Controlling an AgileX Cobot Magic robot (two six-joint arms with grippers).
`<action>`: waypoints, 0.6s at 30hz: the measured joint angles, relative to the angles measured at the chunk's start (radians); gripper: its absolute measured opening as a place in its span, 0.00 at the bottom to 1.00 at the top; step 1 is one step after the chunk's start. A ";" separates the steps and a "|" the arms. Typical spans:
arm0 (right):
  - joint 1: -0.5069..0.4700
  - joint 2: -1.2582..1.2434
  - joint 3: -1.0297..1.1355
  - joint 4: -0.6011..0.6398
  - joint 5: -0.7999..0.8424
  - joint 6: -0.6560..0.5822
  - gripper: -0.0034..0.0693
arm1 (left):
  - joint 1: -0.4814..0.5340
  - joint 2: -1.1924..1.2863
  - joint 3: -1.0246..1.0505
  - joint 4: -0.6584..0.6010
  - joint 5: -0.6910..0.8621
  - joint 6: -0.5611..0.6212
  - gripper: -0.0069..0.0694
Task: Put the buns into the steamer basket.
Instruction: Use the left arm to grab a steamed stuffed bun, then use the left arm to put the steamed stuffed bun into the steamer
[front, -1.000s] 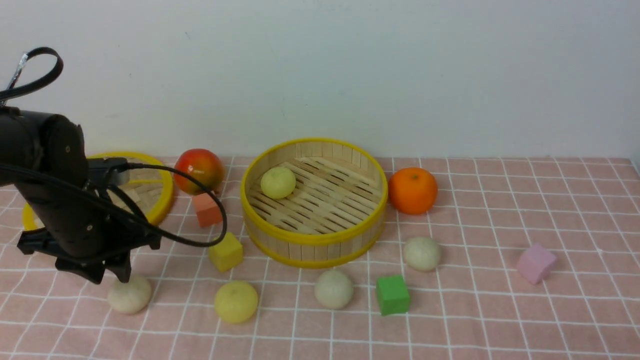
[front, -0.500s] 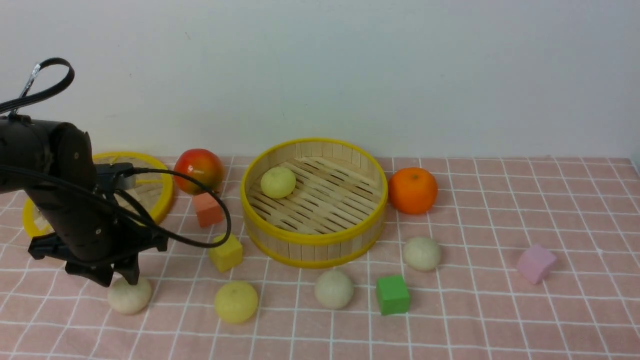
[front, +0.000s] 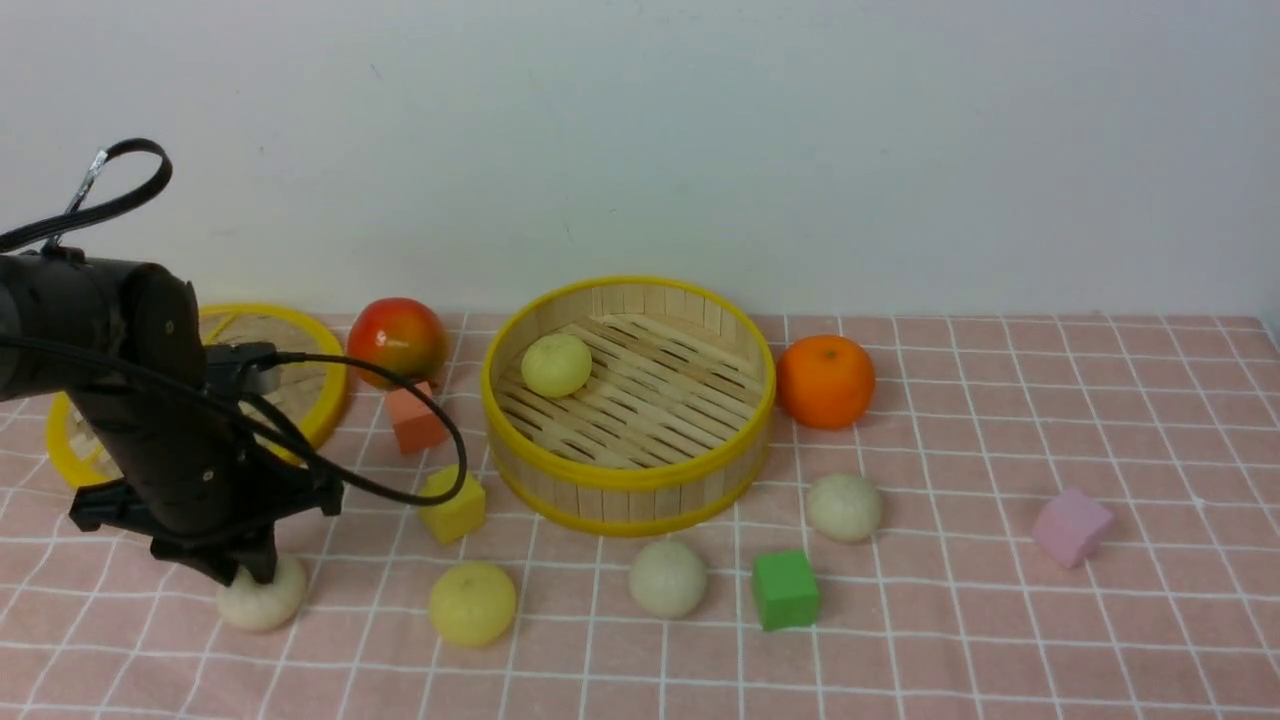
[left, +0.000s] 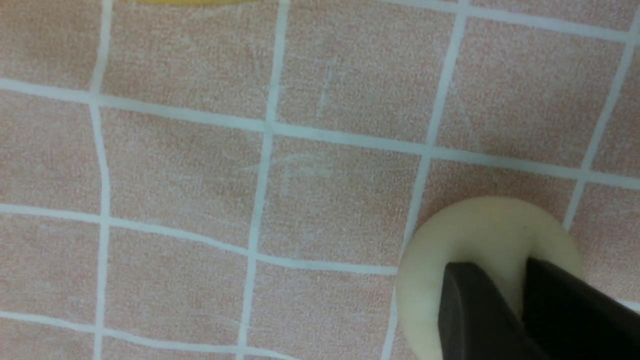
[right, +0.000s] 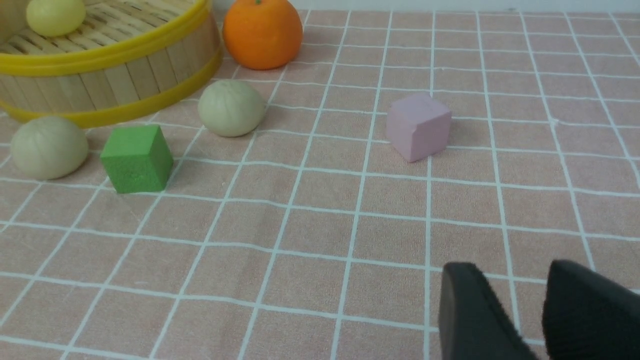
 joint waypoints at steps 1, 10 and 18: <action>0.000 0.000 0.000 0.000 0.000 0.000 0.38 | 0.000 -0.006 0.000 -0.009 0.005 0.000 0.21; 0.000 0.000 0.000 0.000 0.000 0.000 0.38 | -0.021 -0.173 -0.090 -0.268 0.070 0.181 0.08; 0.000 0.000 0.000 0.000 0.000 0.000 0.38 | -0.225 -0.052 -0.350 -0.357 0.075 0.263 0.08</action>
